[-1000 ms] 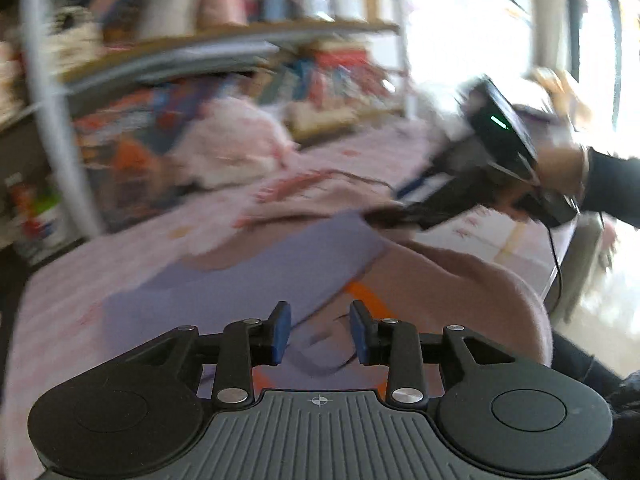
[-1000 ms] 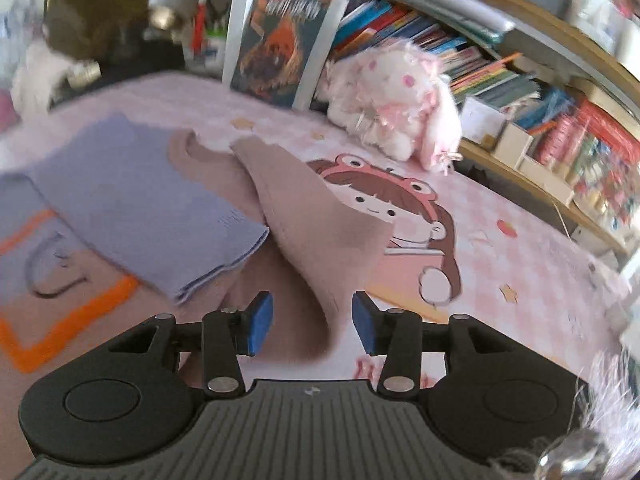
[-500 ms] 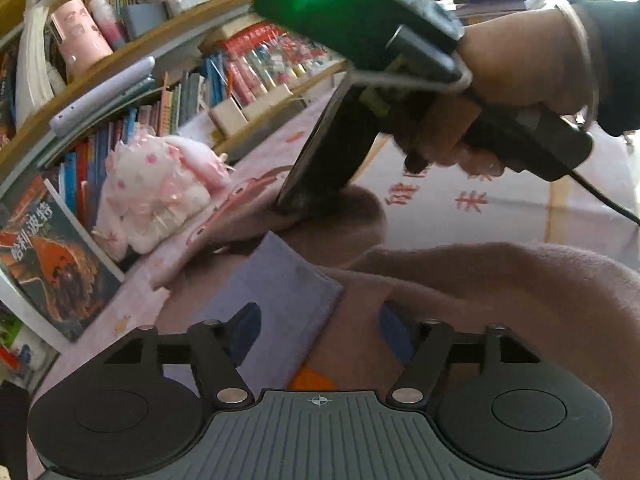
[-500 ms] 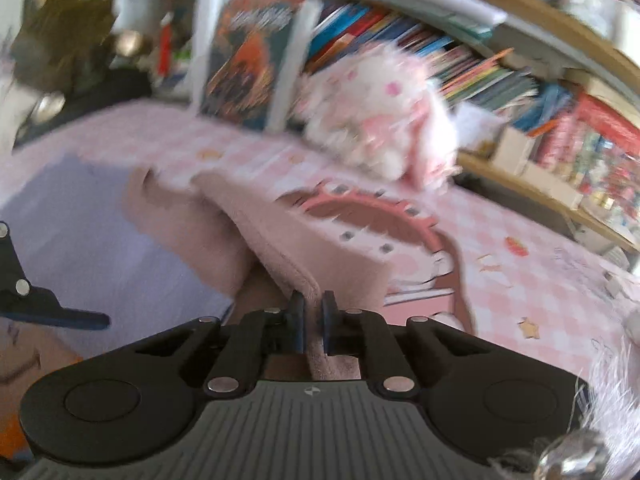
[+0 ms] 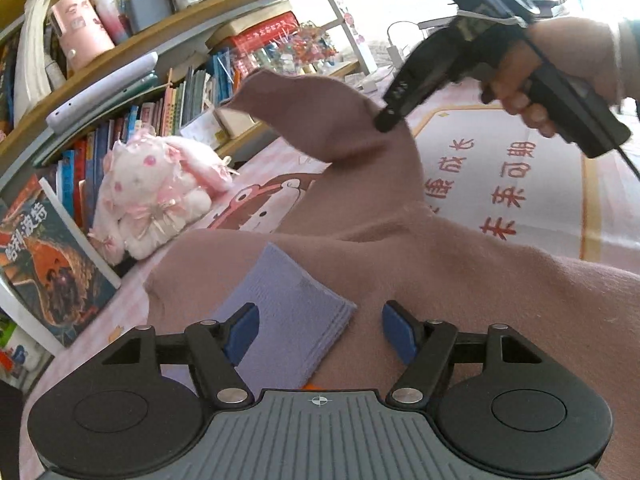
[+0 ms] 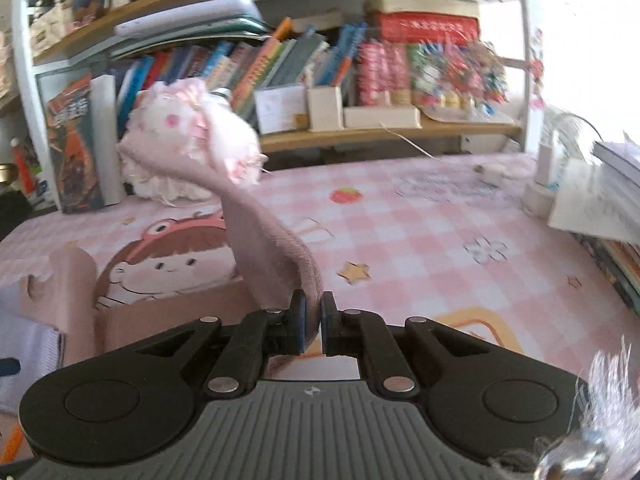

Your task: Fold clothes

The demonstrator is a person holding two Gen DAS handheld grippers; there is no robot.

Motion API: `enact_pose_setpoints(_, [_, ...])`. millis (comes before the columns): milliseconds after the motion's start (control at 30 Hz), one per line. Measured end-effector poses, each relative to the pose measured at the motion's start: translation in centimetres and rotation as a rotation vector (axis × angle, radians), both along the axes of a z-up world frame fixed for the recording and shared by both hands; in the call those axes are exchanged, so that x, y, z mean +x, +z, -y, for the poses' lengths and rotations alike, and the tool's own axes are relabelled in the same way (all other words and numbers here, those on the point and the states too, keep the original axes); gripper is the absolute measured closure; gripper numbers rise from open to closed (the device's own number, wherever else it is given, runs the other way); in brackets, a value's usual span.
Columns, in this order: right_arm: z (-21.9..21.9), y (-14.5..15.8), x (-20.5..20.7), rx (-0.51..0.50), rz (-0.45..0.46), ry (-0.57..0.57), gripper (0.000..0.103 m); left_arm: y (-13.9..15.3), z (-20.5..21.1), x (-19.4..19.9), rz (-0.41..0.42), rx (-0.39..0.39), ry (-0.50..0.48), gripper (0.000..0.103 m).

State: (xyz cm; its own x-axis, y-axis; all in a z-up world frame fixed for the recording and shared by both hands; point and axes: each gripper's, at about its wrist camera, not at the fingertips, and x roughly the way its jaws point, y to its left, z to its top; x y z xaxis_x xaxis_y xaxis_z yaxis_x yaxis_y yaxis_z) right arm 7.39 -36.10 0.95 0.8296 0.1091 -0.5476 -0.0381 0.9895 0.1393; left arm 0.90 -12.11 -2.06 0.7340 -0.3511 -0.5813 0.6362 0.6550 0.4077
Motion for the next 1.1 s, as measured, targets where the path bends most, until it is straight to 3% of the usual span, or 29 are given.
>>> enact_pose_setpoints(67, [0.8, -0.3, -0.1, 0.021, -0.003, -0.035, 0.096, -0.1, 0.4, 0.8, -0.003, -0.005, 0.009, 0.034])
enact_pose_setpoints(167, [2.5, -0.7, -0.3, 0.097, -0.007, -0.119, 0.096, -0.3, 0.7, 1.9, -0.010, -0.016, 0.024, 0.062])
enact_pose_setpoints(233, [4.1, -1.1, -0.5, 0.183, -0.015, -0.186, 0.096, -0.5, 0.7, 2.5, -0.016, -0.017, 0.034, 0.087])
enact_pose_setpoints(300, [4.9, -1.7, -0.6, 0.215, -0.041, -0.214, 0.096, -0.5, 0.4, 2.9, -0.019, -0.015, 0.042, 0.097])
enact_pose_setpoints(400, [5.7, -2.1, -1.0, 0.224, -0.064, -0.223, 0.097, 0.9, -2.4, 3.0, 0.014, -0.101, 0.109, 0.097])
enact_pose_setpoints(467, [6.1, -2.3, -1.2, 0.241, -0.076, -0.222, 0.097, 2.5, -5.7, 2.9, 0.031, -0.202, 0.173, 0.097])
enact_pose_setpoints(600, [6.4, -2.2, -1.4, 0.244, -0.091, -0.211, 0.097, 6.1, -15.2, 1.6, 0.051, -0.423, 0.337, 0.097])
enact_pose_setpoints(700, [6.4, -2.2, -1.3, 0.236, -0.090, -0.212, 0.097, 7.7, -23.2, -0.3, 0.059, -0.520, 0.500, 0.097])
enact_pose_setpoints(900, [5.6, -2.0, -1.1, 0.193, -0.091, -0.219, 0.096, 7.2, -36.1, -4.2, 0.093, -0.516, 0.881, 0.098])
enact_pose_setpoints(1100, [5.1, -1.8, -1.0, 0.149, -0.084, -0.237, 0.097, 5.7, -40.6, -5.7, 0.092, -0.438, 1.045, 0.098])
